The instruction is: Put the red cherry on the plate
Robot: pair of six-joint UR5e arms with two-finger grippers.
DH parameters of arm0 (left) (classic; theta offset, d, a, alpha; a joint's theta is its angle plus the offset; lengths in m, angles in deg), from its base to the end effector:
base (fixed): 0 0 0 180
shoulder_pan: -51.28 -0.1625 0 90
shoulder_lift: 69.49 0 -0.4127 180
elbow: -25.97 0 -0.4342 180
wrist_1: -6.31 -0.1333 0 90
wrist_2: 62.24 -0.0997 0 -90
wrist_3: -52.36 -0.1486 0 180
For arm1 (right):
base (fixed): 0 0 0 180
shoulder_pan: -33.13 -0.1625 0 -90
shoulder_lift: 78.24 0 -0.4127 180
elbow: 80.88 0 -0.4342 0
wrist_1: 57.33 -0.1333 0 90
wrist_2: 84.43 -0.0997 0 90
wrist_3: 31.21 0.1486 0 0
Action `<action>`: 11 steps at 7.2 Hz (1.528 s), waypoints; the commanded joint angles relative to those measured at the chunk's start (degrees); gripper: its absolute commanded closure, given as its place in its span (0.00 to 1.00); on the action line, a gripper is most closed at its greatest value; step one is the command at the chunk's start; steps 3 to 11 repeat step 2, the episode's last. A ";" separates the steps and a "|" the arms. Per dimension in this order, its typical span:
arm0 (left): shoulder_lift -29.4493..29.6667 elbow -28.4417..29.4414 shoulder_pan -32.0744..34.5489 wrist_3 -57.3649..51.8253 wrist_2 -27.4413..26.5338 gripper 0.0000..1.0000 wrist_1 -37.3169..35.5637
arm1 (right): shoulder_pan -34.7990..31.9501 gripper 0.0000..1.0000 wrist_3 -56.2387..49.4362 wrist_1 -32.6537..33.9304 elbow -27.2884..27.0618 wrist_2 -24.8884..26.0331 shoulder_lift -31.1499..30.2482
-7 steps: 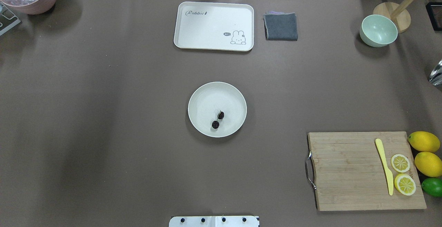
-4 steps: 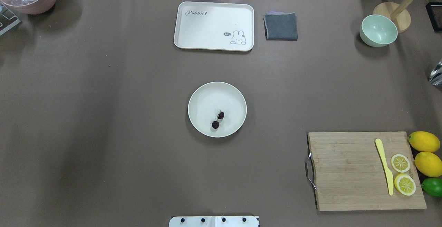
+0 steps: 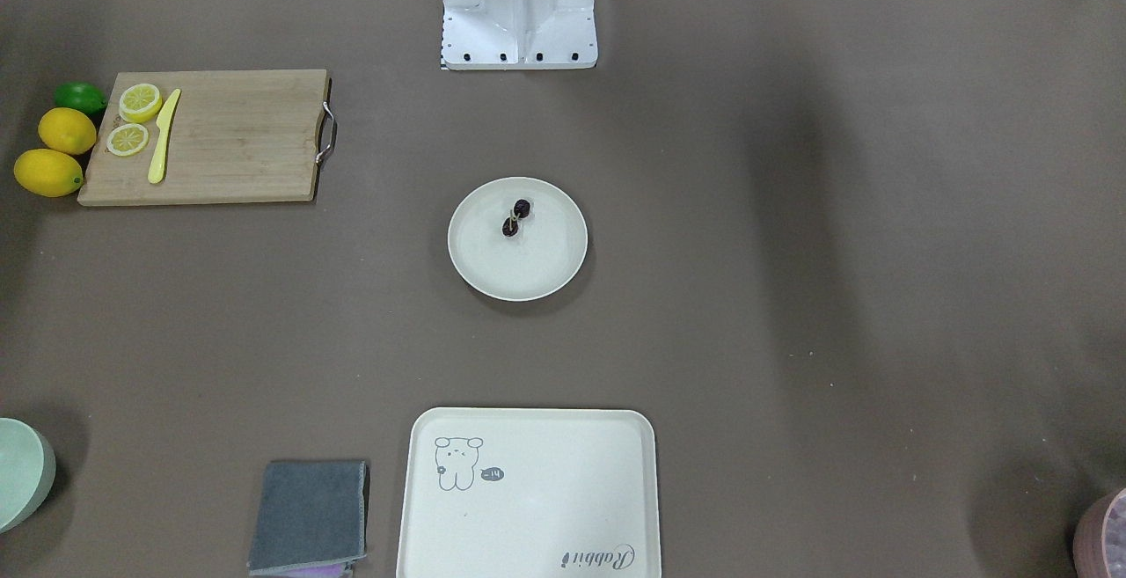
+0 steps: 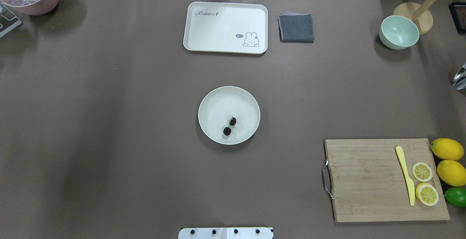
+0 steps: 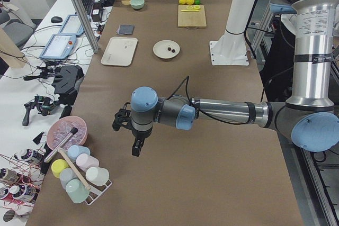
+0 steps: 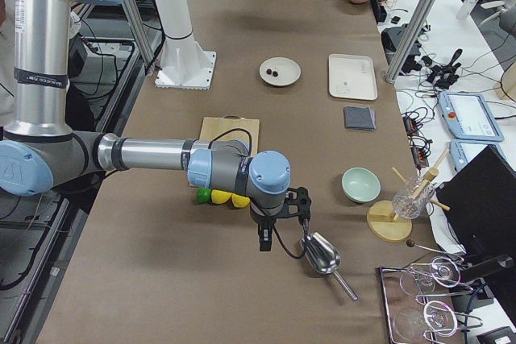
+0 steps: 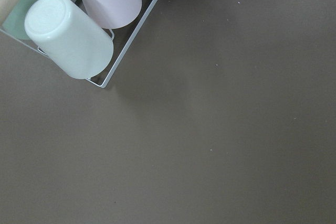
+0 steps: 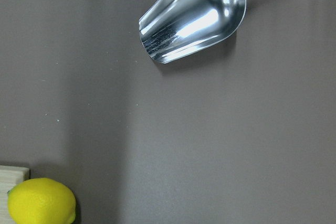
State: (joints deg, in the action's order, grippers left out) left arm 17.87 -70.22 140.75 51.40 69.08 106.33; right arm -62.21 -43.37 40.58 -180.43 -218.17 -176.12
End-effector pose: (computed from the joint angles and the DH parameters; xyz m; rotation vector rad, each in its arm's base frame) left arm -0.0302 -0.5378 0.6330 0.2292 0.7170 0.1102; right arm 0.0737 -0.4600 0.6762 0.0137 -0.7696 -0.0715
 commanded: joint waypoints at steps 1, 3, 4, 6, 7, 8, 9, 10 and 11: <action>0.00 -0.05 0.09 -0.01 -0.01 0.02 0.00 | -0.20 0.00 -0.06 0.00 0.06 -0.03 -0.03; 0.00 -0.05 0.09 -0.01 -0.01 0.02 0.00 | -0.37 0.00 0.03 0.00 0.06 -0.03 -0.03; 0.00 -0.05 0.09 -0.01 -0.01 0.02 0.00 | -0.37 0.00 0.03 0.00 0.06 -0.03 -0.03; 0.00 -0.05 0.09 -0.01 -0.01 0.02 0.00 | -0.37 0.00 0.03 0.00 0.06 -0.03 -0.03; 0.00 -0.05 0.09 -0.01 -0.01 0.02 0.00 | -0.37 0.00 0.03 0.00 0.06 -0.03 -0.03; 0.00 -0.05 0.09 -0.01 -0.01 0.02 0.00 | -0.37 0.00 0.03 0.00 0.06 -0.03 -0.03; 0.00 -0.05 0.09 -0.01 -0.01 0.02 0.00 | -0.37 0.00 0.03 0.00 0.06 -0.03 -0.03; 0.00 -0.05 0.09 -0.01 -0.01 0.02 0.00 | -0.37 0.00 0.03 0.00 0.06 -0.03 -0.03; 0.00 -0.05 0.09 -0.01 -0.01 0.02 0.00 | -0.37 0.00 0.03 0.00 0.06 -0.03 -0.03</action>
